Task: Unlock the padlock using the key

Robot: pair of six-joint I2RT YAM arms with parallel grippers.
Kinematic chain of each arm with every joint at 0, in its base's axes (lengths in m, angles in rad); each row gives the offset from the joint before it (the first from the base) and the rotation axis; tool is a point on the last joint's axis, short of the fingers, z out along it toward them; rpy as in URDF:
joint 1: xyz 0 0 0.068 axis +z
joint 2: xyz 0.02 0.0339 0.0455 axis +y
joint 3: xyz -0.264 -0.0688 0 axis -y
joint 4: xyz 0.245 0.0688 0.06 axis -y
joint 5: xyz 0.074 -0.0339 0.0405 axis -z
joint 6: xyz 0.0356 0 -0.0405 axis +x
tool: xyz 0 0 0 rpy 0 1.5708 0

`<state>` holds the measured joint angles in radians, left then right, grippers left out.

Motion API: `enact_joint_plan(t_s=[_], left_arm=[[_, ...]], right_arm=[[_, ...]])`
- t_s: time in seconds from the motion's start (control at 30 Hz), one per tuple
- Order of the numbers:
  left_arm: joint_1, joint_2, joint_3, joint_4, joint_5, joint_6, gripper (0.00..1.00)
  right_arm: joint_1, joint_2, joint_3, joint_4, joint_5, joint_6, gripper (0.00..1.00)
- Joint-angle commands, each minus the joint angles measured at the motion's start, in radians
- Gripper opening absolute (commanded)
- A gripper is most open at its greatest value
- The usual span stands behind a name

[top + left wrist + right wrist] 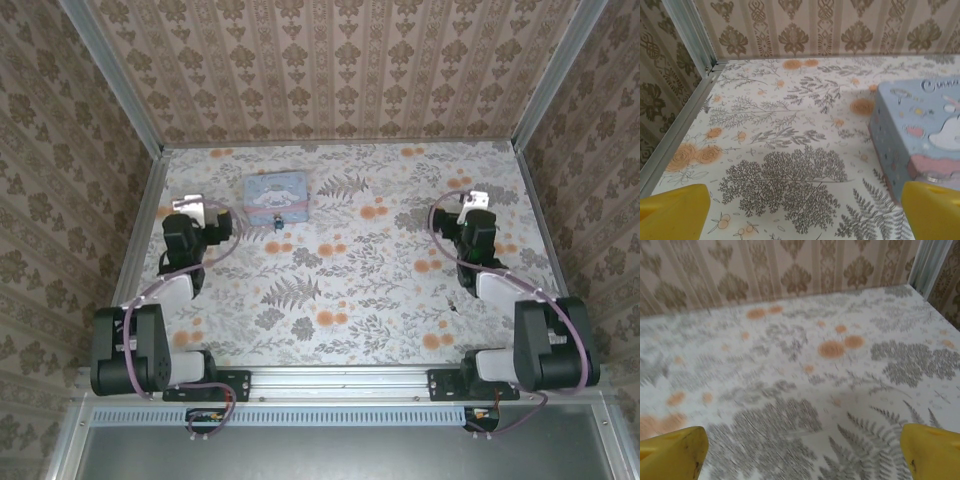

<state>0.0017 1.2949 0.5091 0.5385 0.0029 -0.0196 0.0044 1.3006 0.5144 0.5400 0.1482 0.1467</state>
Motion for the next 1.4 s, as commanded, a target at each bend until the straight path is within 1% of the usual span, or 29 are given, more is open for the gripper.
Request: enact_joint_plan(t_s=[0.0, 0.07, 0.13, 0.2, 0.27, 0.3, 0.37, 0.47, 0.57, 0.67, 0.9, 1.07, 1.2, 1.37], left_arm=[[0.007, -0.010, 0.108, -0.202, -0.016, -0.117, 1.00], [0.008, 0.018, 0.198, -0.337, -0.009, -0.183, 1.00], [0.011, 0.071, 0.313, -0.460, 0.039, -0.220, 1.00], [0.011, 0.133, 0.400, -0.510, 0.106, -0.249, 1.00], [0.011, 0.183, 0.463, -0.532, 0.158, -0.282, 1.00], [0.011, 0.210, 0.493, -0.540, 0.180, -0.303, 1.00], [0.010, 0.258, 0.551, -0.561, 0.225, -0.332, 1.00], [0.008, 0.341, 0.646, -0.613, 0.304, -0.365, 1.00], [0.000, 0.412, 0.709, -0.630, 0.397, -0.399, 1.00], [-0.019, 0.473, 0.756, -0.643, 0.448, -0.415, 1.00], [-0.057, 0.569, 0.801, -0.646, 0.460, -0.436, 1.00], [-0.087, 0.631, 0.821, -0.608, 0.465, -0.449, 1.00], [-0.100, 0.669, 0.838, -0.581, 0.483, -0.463, 1.00], [-0.112, 0.679, 0.834, -0.558, 0.494, -0.469, 1.00]], right_arm=[[-0.010, -0.068, 0.065, -0.168, -0.098, 0.172, 1.00], [-0.012, -0.084, 0.082, -0.177, -0.213, 0.249, 0.99], [-0.011, -0.066, 0.136, -0.238, -0.307, 0.350, 0.99], [0.002, -0.013, 0.208, -0.306, -0.413, 0.442, 0.94], [0.026, 0.048, 0.285, -0.371, -0.483, 0.493, 0.90], [0.044, 0.081, 0.330, -0.425, -0.496, 0.523, 0.87], [0.077, 0.166, 0.404, -0.460, -0.544, 0.569, 0.84], [0.131, 0.275, 0.505, -0.481, -0.571, 0.649, 0.82], [0.186, 0.392, 0.614, -0.489, -0.590, 0.710, 0.80], [0.237, 0.497, 0.722, -0.505, -0.590, 0.751, 0.79], [0.331, 0.716, 0.990, -0.610, -0.586, 0.765, 0.75], [0.386, 0.859, 1.184, -0.695, -0.580, 0.753, 0.73], [0.416, 0.948, 1.302, -0.741, -0.564, 0.755, 0.72], [0.439, 1.068, 1.441, -0.785, -0.555, 0.772, 0.70]])
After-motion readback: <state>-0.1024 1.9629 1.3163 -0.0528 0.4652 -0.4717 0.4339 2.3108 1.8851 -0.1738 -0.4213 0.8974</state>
